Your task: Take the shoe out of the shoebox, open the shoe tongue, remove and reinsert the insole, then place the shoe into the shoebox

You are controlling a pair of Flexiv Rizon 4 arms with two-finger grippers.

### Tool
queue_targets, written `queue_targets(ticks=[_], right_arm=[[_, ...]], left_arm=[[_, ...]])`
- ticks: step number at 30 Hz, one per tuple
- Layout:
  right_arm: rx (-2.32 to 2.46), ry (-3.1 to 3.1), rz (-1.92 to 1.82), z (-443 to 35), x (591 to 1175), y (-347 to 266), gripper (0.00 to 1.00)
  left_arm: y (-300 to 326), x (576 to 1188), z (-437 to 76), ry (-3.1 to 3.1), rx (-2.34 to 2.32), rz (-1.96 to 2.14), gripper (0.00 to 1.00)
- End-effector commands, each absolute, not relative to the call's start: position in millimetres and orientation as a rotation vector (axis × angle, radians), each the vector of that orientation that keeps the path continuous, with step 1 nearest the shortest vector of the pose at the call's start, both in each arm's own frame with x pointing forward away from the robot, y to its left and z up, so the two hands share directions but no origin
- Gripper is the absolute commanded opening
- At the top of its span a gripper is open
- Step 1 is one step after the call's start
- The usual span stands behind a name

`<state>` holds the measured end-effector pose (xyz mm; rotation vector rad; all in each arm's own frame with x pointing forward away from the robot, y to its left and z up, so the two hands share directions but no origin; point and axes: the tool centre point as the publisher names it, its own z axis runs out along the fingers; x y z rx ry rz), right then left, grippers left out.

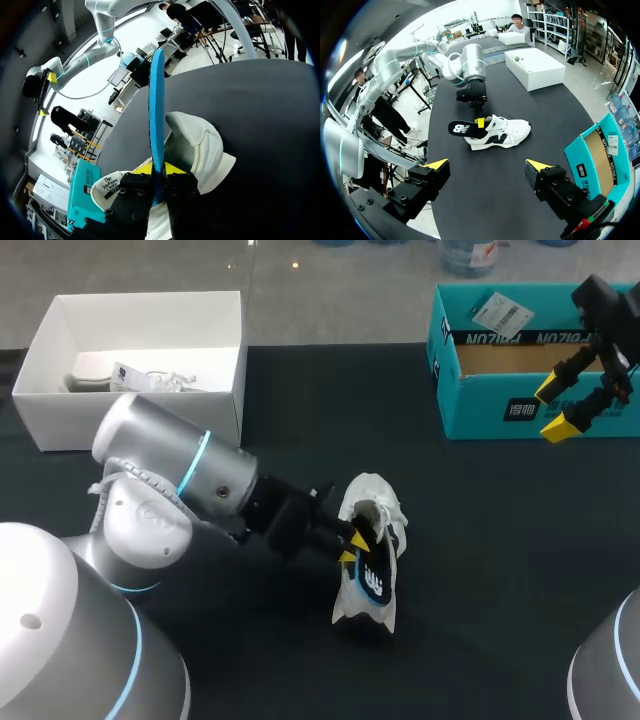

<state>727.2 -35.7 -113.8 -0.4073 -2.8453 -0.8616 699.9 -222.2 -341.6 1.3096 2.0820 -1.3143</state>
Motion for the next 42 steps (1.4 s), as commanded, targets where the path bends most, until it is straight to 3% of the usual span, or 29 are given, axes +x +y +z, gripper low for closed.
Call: queue_targets(ticks=[1,17,21,25,29,34,37,42], right_arm=[[-0.406,-2.845,-0.856,-114.3,728.7,-35.2,1.0],[-0.406,-2.845,-0.856,-114.3,728.7,-35.2,1.0],[-0.406,-2.845,-0.856,-114.3,728.7,-35.2,1.0],[-0.406,-2.845,-0.856,-114.3,728.7,-35.2,1.0],[-0.406,-2.845,-0.856,-114.3,728.7,-35.2,1.0],[-0.406,-2.845,-0.856,-114.3,728.7,-35.2,1.0],[-0.406,-2.845,-0.856,-114.3,728.7,-35.2,1.0],[-0.406,-2.845,-0.856,-114.3,728.7,-35.2,1.0]], left_arm=[[-223.2,696.3,-341.2,2.081,1.316,-1.308,0.42],[-220.9,675.8,-323.1,2.026,1.36,-1.323,0.3],[-223.3,673.4,-327.6,2.042,1.374,-1.32,0.31],[-223.1,674.5,-328.1,2.042,1.376,-1.313,0.2],[-222.9,678.9,-330.1,2.042,1.387,-1.282,0.24],[-223.3,684.6,-330.4,2.04,1.386,-1.266,0.16],[-224.3,687.6,-331.4,2.039,1.391,-1.252,0.0],[-224.5,690.7,-332.4,2.04,1.394,-1.243,0.0]])
